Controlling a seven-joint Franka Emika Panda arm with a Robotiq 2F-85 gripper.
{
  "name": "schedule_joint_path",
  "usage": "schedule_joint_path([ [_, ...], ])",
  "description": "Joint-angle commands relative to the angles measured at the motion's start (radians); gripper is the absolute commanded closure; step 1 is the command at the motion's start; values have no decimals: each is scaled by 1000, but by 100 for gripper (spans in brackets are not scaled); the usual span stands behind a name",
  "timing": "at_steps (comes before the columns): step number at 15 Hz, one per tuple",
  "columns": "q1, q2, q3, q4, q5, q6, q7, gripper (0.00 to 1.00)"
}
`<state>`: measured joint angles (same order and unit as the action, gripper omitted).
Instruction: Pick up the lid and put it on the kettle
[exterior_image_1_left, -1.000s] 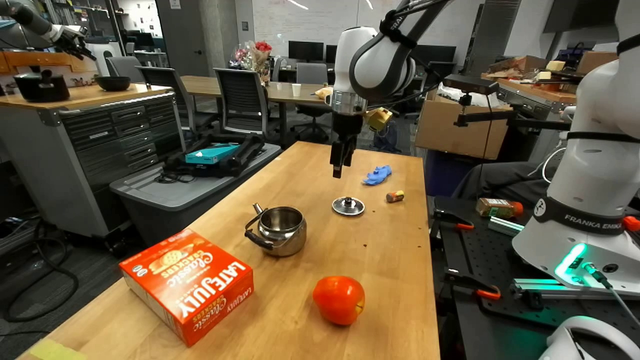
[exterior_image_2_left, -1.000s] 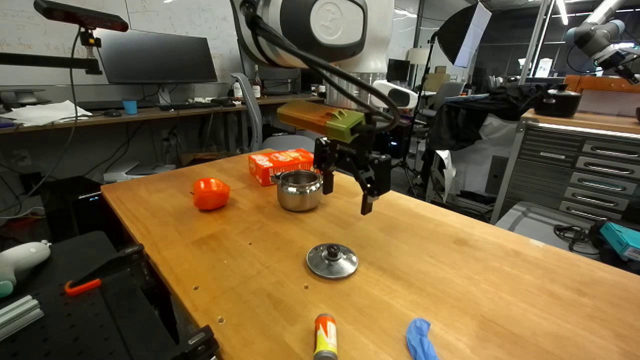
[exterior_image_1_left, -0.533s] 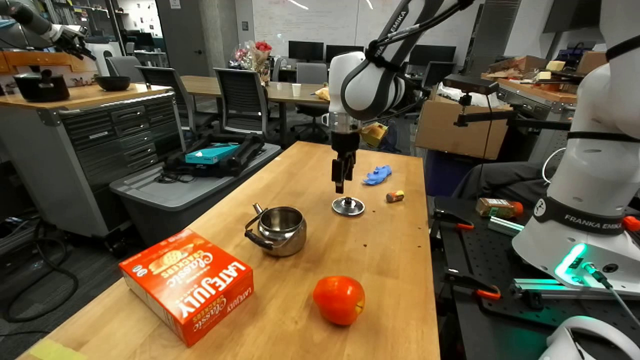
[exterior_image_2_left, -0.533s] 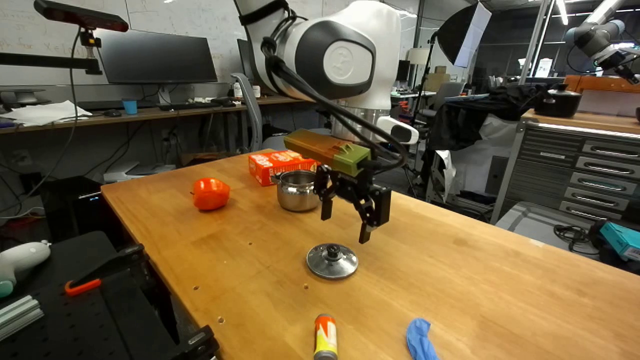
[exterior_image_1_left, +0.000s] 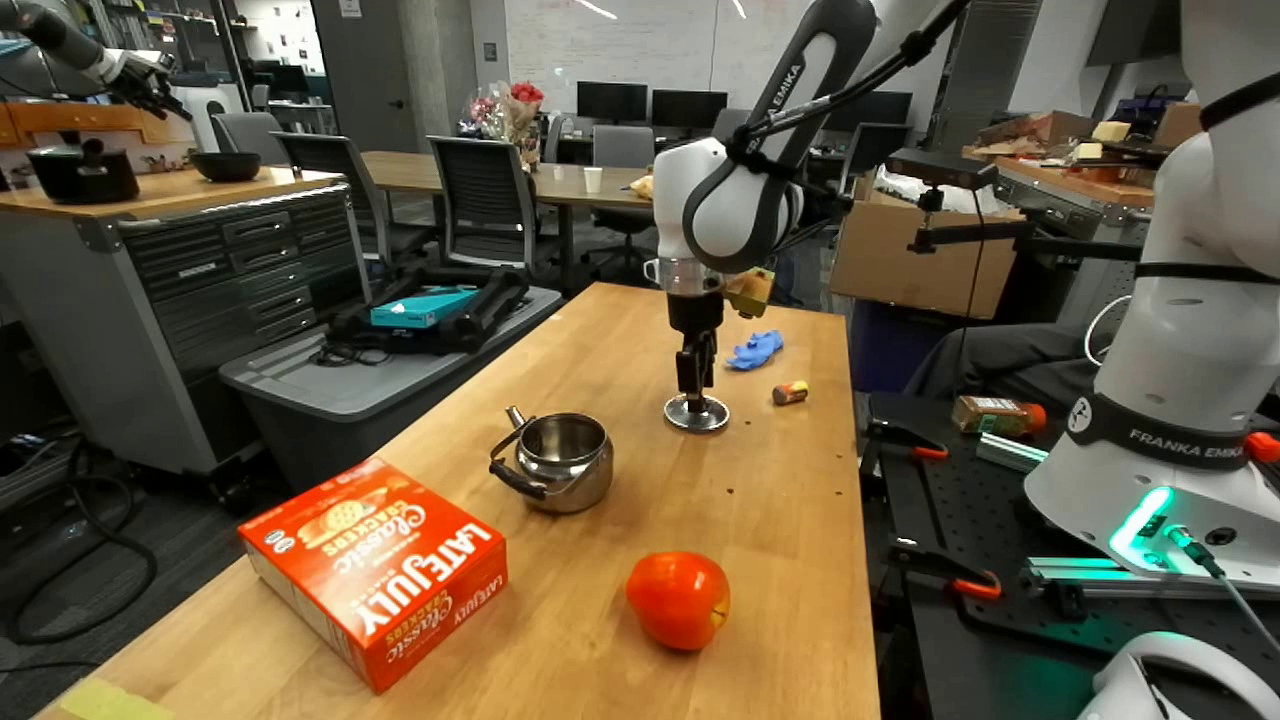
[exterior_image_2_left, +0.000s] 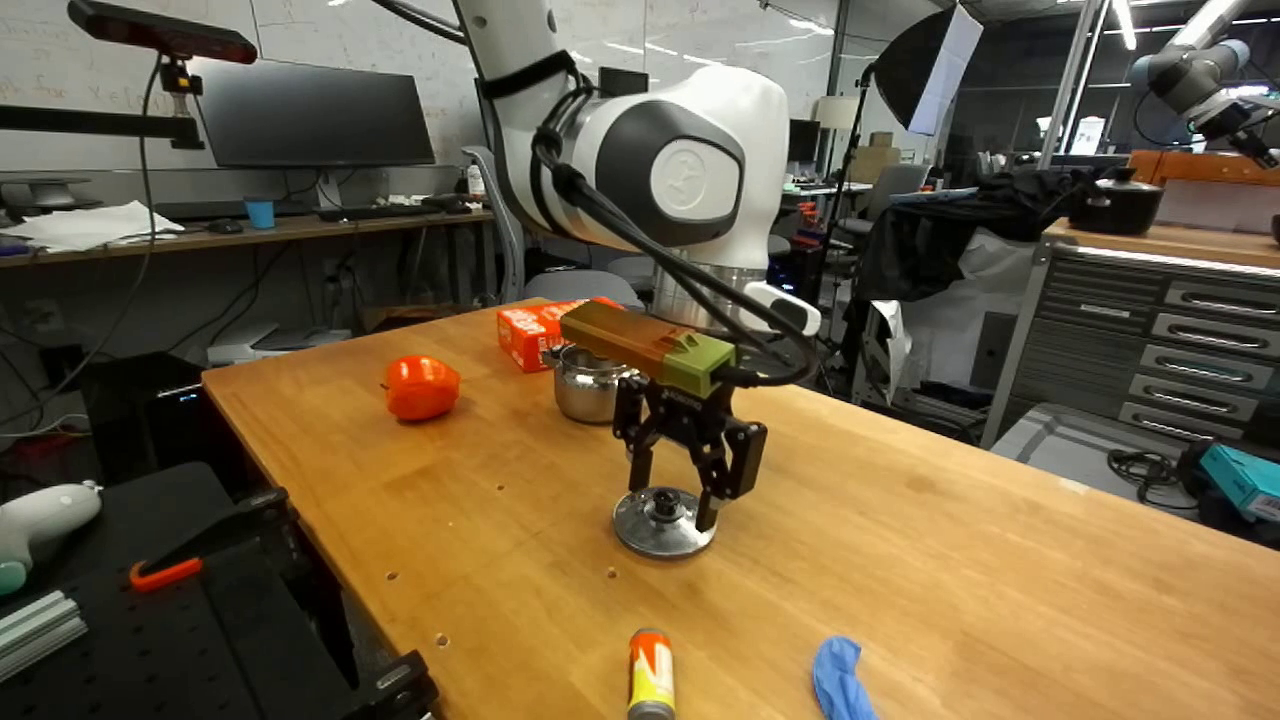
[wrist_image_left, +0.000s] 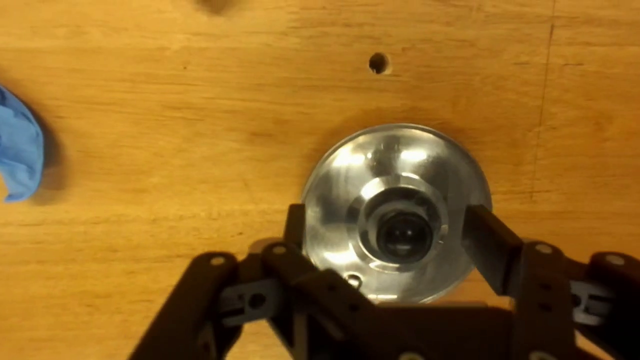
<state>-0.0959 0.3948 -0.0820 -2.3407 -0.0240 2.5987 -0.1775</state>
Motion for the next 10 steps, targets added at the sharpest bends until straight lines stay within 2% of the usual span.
schedule_joint_path([
  [1, -7, -12, 13, -12, -17, 8, -3, 50],
  [5, -11, -22, 24, -26, -7, 25, -11, 81],
  [7, -13, -25, 27, -28, -3, 21, -13, 93],
  [8, -13, -27, 28, -29, -3, 19, -13, 89],
  [10, -11, -33, 27, -35, -6, 23, -11, 89],
])
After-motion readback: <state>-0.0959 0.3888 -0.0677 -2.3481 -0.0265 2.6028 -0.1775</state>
